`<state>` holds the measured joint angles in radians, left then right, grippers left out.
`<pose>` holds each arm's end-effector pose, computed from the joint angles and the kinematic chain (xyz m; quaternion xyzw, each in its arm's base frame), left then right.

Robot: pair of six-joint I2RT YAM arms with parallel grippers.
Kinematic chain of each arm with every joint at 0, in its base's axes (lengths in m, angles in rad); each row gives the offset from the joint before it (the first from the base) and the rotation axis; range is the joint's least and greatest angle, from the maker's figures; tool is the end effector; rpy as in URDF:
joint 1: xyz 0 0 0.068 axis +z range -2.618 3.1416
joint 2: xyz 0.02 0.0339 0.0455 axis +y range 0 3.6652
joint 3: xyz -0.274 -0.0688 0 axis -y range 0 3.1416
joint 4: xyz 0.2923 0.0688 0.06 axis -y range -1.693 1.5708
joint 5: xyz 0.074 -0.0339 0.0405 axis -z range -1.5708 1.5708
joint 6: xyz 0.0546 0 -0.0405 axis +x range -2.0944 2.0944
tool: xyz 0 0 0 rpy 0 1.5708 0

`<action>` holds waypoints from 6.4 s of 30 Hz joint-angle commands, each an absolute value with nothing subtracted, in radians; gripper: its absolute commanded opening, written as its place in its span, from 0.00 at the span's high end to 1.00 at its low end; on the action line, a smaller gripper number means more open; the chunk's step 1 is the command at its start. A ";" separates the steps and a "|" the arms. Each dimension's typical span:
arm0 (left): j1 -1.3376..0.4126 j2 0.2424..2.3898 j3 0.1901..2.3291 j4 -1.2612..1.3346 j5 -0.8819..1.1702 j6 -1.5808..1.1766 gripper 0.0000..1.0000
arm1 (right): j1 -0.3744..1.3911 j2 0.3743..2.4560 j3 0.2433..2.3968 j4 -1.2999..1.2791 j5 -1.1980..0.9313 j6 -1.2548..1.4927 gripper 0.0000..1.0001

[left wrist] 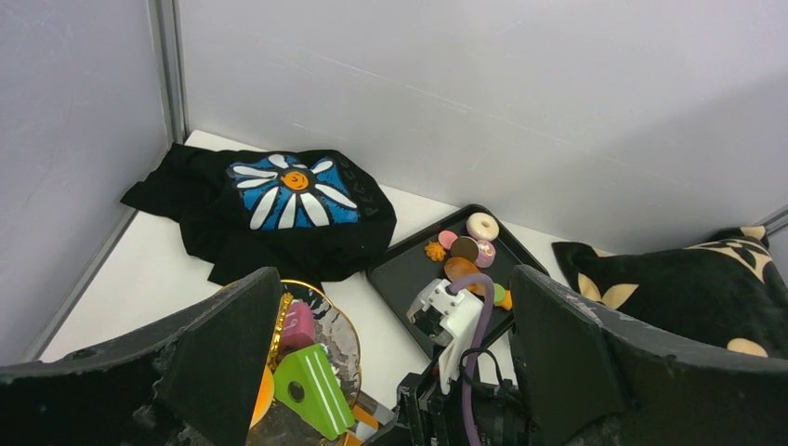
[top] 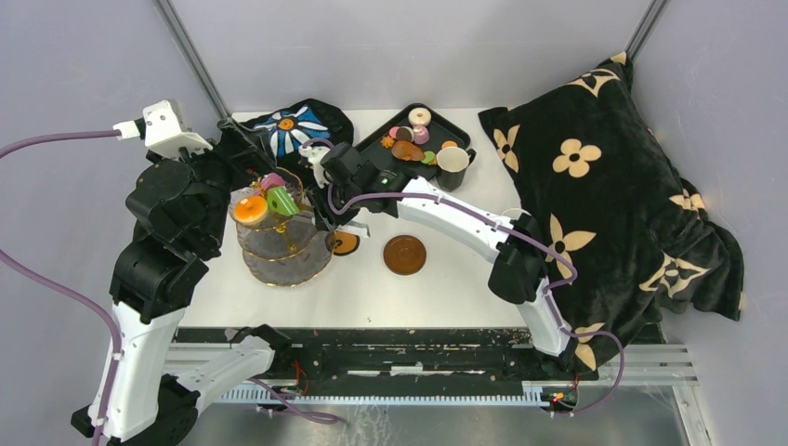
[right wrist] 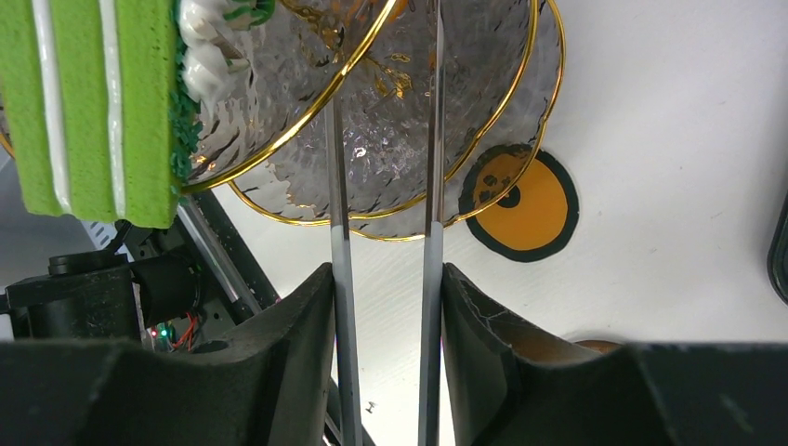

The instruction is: Serve the afternoon tea

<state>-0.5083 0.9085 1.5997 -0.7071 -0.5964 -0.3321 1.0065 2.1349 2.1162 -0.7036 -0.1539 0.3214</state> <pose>0.1526 -0.0499 0.5602 -0.1453 0.6967 -0.0824 0.6976 0.2902 0.4742 0.3150 -0.3350 0.8452 0.3081 0.2801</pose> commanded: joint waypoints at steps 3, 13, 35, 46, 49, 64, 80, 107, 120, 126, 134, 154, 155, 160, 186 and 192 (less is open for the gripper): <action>-0.512 0.895 1.614 -0.691 -0.596 -0.342 0.01 | 1.014 2.043 2.107 -0.644 -0.143 0.324 0.51; -0.511 0.894 1.613 -0.693 -0.590 -0.346 0.01 | 1.015 1.951 2.019 -0.613 -0.114 0.327 0.58; -0.511 0.932 1.595 -0.667 -0.538 -0.367 0.01 | 0.795 1.554 1.601 -0.662 0.184 0.286 0.99; -0.511 0.967 1.589 -0.642 -0.543 -0.356 0.01 | 0.578 1.906 1.865 -0.704 0.241 0.250 0.99; -0.512 0.977 1.589 -0.639 -0.549 -0.349 0.01 | 0.542 2.044 2.029 -0.736 0.266 0.243 0.99; -0.511 1.006 1.554 -0.590 -0.562 -0.299 0.01 | 0.492 2.539 2.638 -0.803 0.294 0.245 0.99; -0.511 0.988 1.536 -0.585 -0.557 -0.304 0.01 | 0.584 2.353 2.275 -0.820 0.057 0.320 0.99; -0.511 0.969 1.526 -0.587 -0.535 -0.322 0.01 | 0.542 2.085 1.814 -0.680 0.293 0.314 0.99; -0.512 0.981 1.535 -0.589 -0.519 -0.319 0.01 | 0.483 2.117 1.747 -0.672 0.449 0.347 0.99; -0.511 0.987 1.541 -0.586 -0.517 -0.313 0.01 | 0.439 2.105 1.706 -0.666 0.445 0.357 0.99; -0.511 0.978 1.531 -0.586 -0.526 -0.314 0.01 | 0.436 2.052 1.772 -0.709 0.252 0.291 0.99; -0.510 0.943 1.512 -0.591 -0.546 -0.309 0.01 | 0.365 2.272 2.192 -1.080 0.092 0.331 0.99; -0.512 0.941 1.512 -0.592 -0.547 -0.307 0.01 | 0.365 2.292 2.211 -1.093 0.092 0.330 0.99; -0.511 0.930 1.511 -0.595 -0.558 -0.304 0.01 | 0.365 2.364 2.277 -1.140 0.088 0.329 0.99; -0.511 0.926 1.511 -0.596 -0.547 -0.320 0.01 | 0.446 2.256 2.320 -1.169 -0.001 0.224 0.99; -0.511 0.931 1.510 -0.595 -0.539 -0.324 0.01 | 0.441 2.217 2.277 -1.190 -0.036 0.193 0.99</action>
<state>-0.5083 0.9333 1.5021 -0.6334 -0.5453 -0.3317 0.4458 2.3135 2.2906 -1.2182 -0.0250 0.2188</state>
